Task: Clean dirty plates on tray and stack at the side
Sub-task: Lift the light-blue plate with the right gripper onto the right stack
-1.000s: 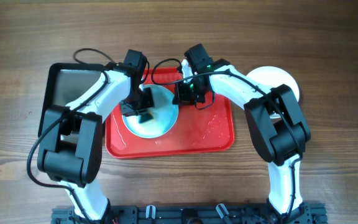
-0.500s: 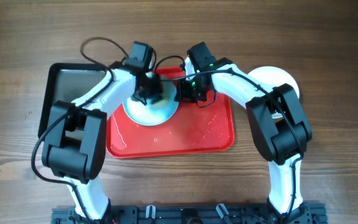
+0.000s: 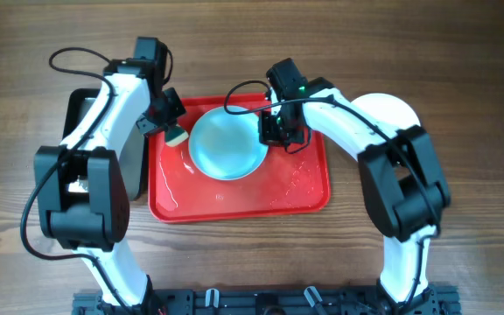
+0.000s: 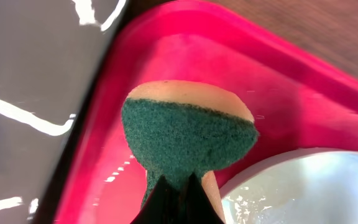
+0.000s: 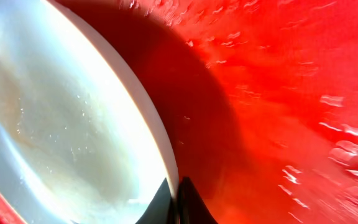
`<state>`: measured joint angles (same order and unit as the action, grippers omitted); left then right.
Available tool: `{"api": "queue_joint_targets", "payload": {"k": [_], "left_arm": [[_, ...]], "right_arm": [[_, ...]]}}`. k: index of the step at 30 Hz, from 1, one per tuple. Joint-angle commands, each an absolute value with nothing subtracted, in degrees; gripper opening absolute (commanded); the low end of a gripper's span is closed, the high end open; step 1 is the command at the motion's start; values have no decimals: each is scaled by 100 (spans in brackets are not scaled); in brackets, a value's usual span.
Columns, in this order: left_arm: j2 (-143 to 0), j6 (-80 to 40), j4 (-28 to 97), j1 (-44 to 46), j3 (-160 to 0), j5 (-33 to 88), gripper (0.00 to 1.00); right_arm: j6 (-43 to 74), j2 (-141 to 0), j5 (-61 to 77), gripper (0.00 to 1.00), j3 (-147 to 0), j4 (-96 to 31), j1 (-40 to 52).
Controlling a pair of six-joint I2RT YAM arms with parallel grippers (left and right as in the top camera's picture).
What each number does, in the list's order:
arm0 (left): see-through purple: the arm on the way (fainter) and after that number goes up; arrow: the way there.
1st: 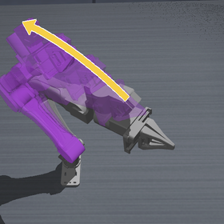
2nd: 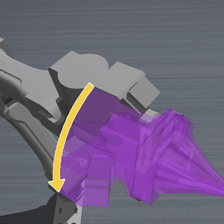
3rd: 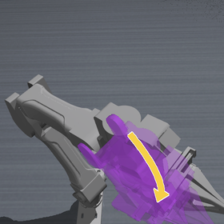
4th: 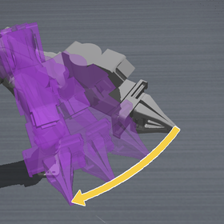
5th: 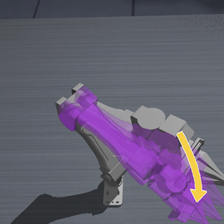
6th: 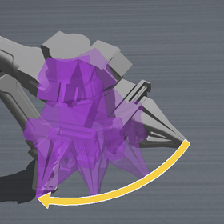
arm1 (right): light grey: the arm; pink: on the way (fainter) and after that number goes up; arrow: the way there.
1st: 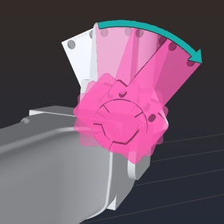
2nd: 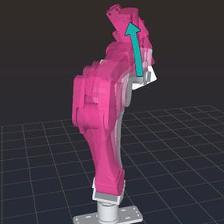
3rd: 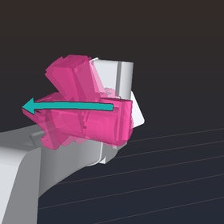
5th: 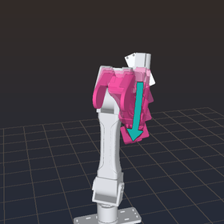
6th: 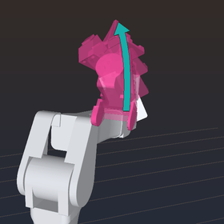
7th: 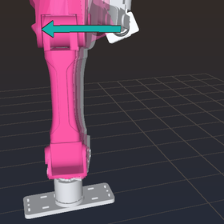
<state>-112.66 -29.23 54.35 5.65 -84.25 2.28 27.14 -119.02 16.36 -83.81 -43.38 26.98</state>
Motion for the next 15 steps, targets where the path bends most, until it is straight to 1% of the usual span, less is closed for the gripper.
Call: {"api": "queue_joint_targets", "payload": {"k": [1, 4, 9, 11, 15], "left_arm": [[-11236, -2724, 5424, 530, -8628, 1020, 4], [-11236, -2722, 5408, 552, -8626, 998, 4], [-11240, -2724, 5301, 567, -8626, 891, 4], [-11240, -2724, 5277, 574, -8626, 891, 4], [-11242, -2724, 5190, 626, -8626, 888, 4]], "right_arm": [[2696, -11295, 624, 4, -8401, -4604, 2676], [2698, -10908, 132, 4, -8401, -4840, 2676], [2696, -10022, -1343, 4, -8401, -5081, 2707], [2692, -9719, -1955, 4, -8401, -5105, 2818], [2447, -9308, -3468, 5, -8401, -5089, 3365]]}}
